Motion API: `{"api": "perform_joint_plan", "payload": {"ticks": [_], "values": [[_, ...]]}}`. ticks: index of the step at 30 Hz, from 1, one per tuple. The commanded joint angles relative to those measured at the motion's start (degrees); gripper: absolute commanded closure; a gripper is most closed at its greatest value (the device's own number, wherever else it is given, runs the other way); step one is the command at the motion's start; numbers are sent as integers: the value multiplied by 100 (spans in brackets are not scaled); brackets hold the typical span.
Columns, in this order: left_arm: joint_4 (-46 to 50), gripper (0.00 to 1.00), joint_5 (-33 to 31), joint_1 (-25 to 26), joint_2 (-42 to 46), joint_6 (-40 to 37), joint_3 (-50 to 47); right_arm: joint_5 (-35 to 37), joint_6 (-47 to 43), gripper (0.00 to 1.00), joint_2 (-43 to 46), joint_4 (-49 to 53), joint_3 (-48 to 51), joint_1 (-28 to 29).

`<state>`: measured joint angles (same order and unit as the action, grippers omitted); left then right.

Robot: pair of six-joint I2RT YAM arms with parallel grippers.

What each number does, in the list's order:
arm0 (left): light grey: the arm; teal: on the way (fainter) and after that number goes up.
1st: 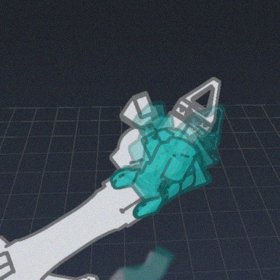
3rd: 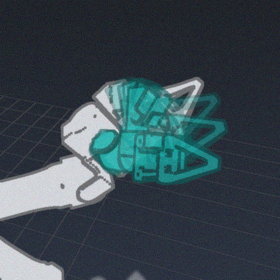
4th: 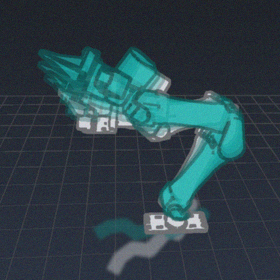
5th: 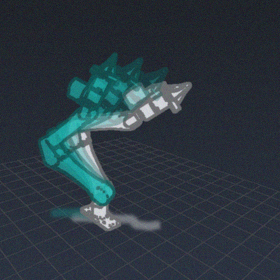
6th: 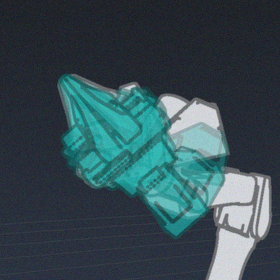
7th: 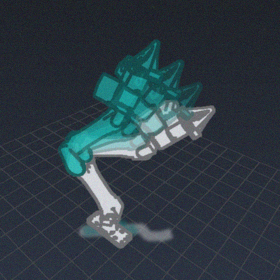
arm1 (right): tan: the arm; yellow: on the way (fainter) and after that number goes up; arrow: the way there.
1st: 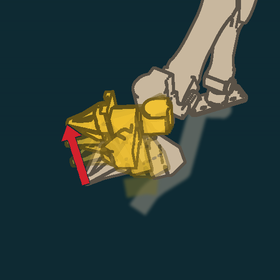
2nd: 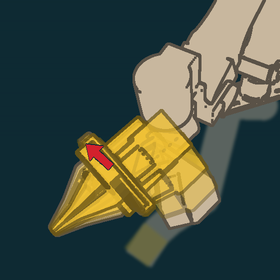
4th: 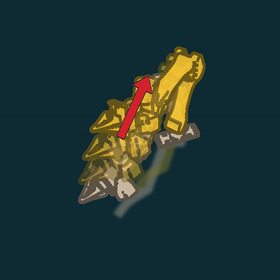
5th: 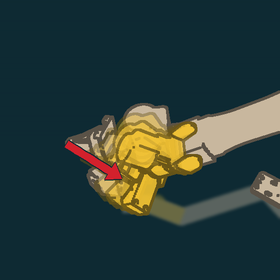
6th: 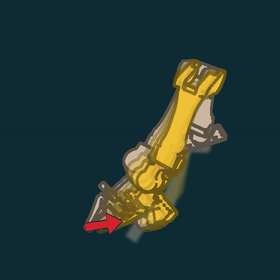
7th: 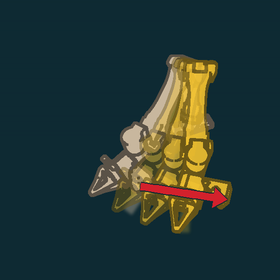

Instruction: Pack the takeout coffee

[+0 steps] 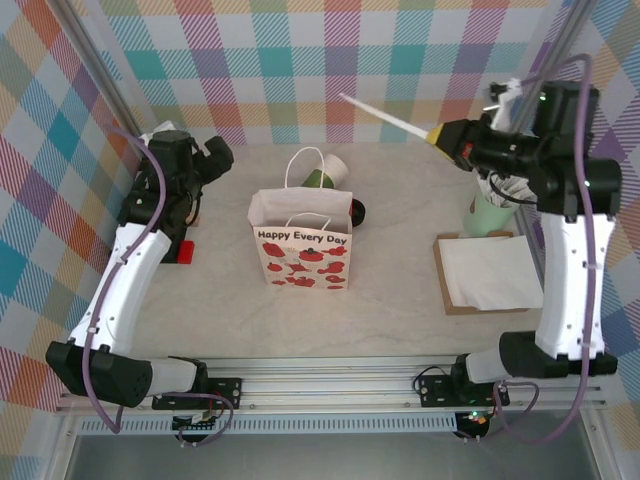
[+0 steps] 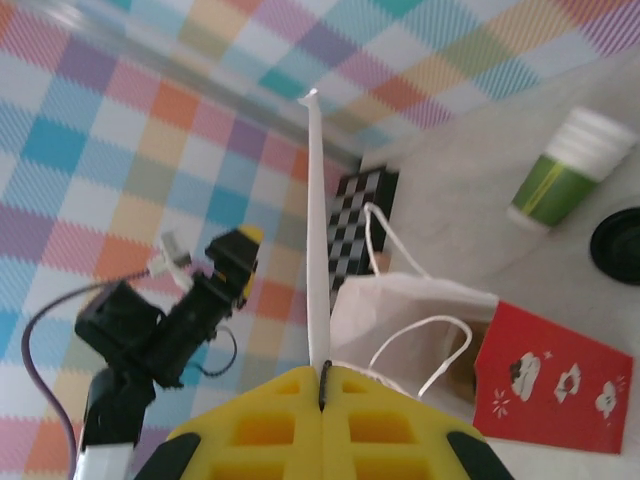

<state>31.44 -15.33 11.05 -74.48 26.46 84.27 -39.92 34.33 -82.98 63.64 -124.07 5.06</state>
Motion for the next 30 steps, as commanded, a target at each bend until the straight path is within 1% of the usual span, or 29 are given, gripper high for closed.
{"api": "perform_joint_plan", "payload": {"ticks": [1, 3, 6, 8, 11, 13, 15, 16, 17, 19, 25, 30], "values": [[236, 0, -242, -56, 265, 158, 199, -745, -1119, 100, -307, 682, -319, 500], [308, 0, -247, -55, 312, 158, 226, -614, -1575, 100, -602, 1219, -481, 885], [368, 0, -299, -54, 380, 159, 228, 7, -2056, 100, -1049, 1989, -711, 1316], [370, 0, -280, -57, 412, 152, 206, -9, -2207, 100, -1326, 2153, -809, 1494], [335, 0, -55, -59, 425, 93, 195, 324, -2546, 100, -1862, 2636, -1325, 1782], [343, 0, 196, -57, 359, 42, 208, 737, -2871, 100, -2317, 3087, -1818, 2008], [455, 0, 362, -59, 291, 34, 278, 1141, -2948, 100, -2459, 2970, -1830, 2153], [484, 0, 409, -54, 270, 33, 298, 1569, -2966, 100, -2536, 2916, -1892, 2231], [504, 0, 437, -59, 270, 33, 301, 1796, -3001, 100, -2617, 2882, -1939, 2287], [510, 0, 483, -53, 290, 33, 274, 2098, -3059, 100, -2889, 2833, -2148, 2452], [419, 0, 716, -57, 329, 173, 129, 2400, -3181, 100, -3750, 2741, -2867, 2985], [395, 0, 915, -59, 288, 202, 90, 2926, -3416, 100, -3970, 2524, -2882, 3302]]}}
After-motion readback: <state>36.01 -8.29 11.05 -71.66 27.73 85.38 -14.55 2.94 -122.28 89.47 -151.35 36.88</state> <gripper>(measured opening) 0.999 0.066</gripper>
